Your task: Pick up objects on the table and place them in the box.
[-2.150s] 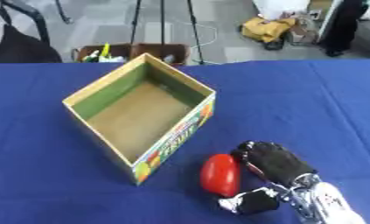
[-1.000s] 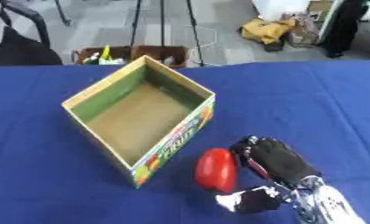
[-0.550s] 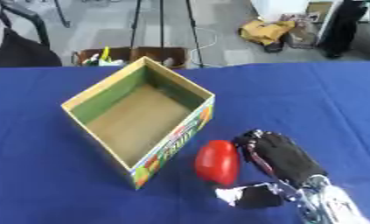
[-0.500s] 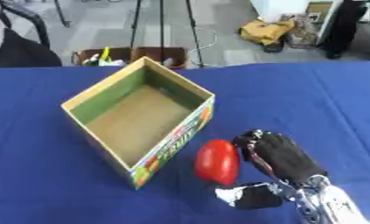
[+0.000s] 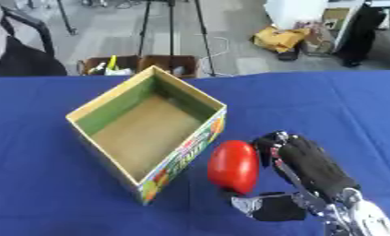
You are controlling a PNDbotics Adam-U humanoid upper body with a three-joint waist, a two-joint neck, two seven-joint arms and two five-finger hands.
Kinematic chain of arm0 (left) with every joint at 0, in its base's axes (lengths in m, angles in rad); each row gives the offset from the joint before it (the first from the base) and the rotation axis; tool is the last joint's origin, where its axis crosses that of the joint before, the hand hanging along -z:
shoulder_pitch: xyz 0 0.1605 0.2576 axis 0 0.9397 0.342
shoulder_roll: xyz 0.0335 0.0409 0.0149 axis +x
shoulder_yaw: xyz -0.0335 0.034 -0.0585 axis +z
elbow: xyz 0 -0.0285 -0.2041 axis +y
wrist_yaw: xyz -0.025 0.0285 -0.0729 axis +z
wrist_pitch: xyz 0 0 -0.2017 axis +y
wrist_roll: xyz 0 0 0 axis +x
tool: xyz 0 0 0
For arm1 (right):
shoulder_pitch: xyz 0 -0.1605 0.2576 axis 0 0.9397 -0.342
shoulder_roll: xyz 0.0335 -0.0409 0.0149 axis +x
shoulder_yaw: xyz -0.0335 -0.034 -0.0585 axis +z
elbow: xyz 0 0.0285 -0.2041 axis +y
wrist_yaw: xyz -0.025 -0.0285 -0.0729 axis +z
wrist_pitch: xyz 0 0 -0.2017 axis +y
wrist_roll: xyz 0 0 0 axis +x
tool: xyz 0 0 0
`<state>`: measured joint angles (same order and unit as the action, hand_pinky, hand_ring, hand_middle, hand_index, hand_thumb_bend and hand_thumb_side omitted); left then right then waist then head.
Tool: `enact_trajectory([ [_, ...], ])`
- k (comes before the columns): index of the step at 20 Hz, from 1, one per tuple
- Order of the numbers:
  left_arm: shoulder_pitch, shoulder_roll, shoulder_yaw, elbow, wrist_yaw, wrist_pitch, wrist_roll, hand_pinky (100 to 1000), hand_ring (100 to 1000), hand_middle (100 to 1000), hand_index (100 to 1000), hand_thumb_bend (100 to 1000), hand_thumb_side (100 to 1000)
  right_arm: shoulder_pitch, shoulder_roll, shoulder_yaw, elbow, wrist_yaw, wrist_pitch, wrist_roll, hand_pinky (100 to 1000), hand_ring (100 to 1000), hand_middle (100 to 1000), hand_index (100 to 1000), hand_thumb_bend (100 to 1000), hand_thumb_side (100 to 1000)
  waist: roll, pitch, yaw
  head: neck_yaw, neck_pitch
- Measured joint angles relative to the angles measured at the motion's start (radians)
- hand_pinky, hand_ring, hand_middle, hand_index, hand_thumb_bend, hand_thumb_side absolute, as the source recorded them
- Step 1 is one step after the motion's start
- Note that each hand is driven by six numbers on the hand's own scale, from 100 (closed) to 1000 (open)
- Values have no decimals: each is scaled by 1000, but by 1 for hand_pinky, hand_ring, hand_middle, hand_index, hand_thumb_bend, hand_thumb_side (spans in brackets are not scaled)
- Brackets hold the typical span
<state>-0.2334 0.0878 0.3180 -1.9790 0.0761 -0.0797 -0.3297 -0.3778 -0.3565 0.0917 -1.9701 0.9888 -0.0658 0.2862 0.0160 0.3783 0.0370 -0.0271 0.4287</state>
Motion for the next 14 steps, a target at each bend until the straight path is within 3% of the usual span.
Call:
enact_trajectory([
  [14,2,6,0,0,13,6,4,425,509,548,752,100,949,21,-240,-12,-6,-197,-50,-138,100,340,386,416,226,683,-19,-13,34,35,16],
])
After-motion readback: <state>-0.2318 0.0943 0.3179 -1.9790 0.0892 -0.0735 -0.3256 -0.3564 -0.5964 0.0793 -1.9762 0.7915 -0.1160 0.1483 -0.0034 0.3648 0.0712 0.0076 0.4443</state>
